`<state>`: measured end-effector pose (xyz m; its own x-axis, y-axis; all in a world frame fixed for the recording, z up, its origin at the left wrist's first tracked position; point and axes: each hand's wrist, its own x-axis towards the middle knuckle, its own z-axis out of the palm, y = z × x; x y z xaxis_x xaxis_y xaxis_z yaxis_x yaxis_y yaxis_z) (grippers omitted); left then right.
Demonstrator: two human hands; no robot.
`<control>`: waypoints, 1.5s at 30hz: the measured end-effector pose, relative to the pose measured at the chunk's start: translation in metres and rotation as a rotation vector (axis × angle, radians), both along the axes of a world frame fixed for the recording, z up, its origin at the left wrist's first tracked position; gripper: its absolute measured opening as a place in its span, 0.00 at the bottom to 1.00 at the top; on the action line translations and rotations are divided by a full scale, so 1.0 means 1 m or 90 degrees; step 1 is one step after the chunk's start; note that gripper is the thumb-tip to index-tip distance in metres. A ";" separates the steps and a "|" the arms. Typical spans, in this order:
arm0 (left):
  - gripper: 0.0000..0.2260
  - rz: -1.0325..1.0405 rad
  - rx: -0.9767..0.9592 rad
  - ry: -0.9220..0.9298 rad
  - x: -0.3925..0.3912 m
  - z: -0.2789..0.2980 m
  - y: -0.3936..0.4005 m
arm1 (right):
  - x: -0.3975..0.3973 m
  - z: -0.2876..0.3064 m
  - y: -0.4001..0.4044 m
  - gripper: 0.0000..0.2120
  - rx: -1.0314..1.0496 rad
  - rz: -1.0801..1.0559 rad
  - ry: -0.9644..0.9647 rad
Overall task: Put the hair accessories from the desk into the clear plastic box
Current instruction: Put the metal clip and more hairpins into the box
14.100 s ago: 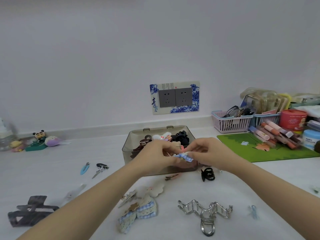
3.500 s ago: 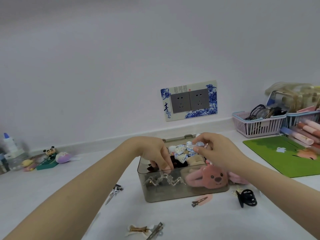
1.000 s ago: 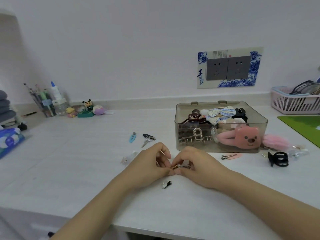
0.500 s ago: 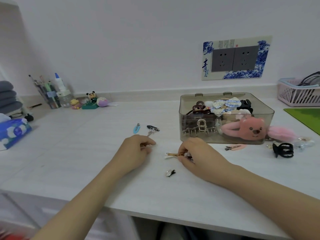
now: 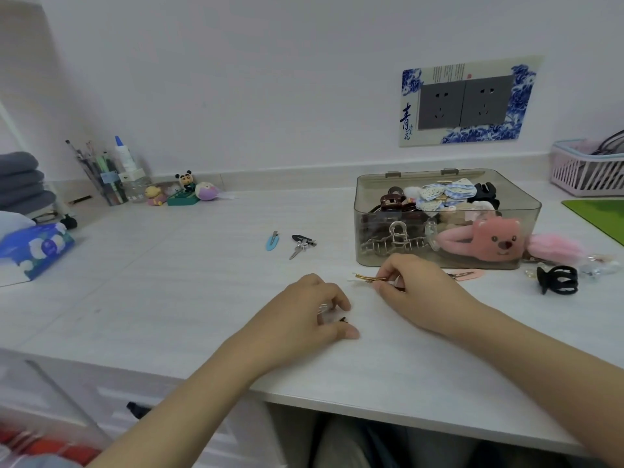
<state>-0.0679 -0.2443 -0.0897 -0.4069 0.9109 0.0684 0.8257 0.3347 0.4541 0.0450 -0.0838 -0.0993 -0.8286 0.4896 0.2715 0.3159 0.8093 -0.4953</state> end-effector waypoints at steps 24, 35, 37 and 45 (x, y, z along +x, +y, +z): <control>0.07 -0.081 0.127 0.043 -0.022 0.091 0.157 | 0.023 0.094 0.101 0.07 0.099 -0.143 0.026; 0.14 -0.158 -0.025 0.041 -0.043 0.079 0.196 | -0.011 0.084 0.148 0.05 0.129 -0.076 -0.189; 0.14 -0.169 -0.010 0.046 -0.044 0.079 0.193 | -0.011 0.080 0.151 0.07 0.120 -0.065 -0.184; 0.08 -0.133 0.112 0.056 -0.028 0.079 0.176 | 0.025 0.091 0.135 0.09 0.128 -0.047 -0.026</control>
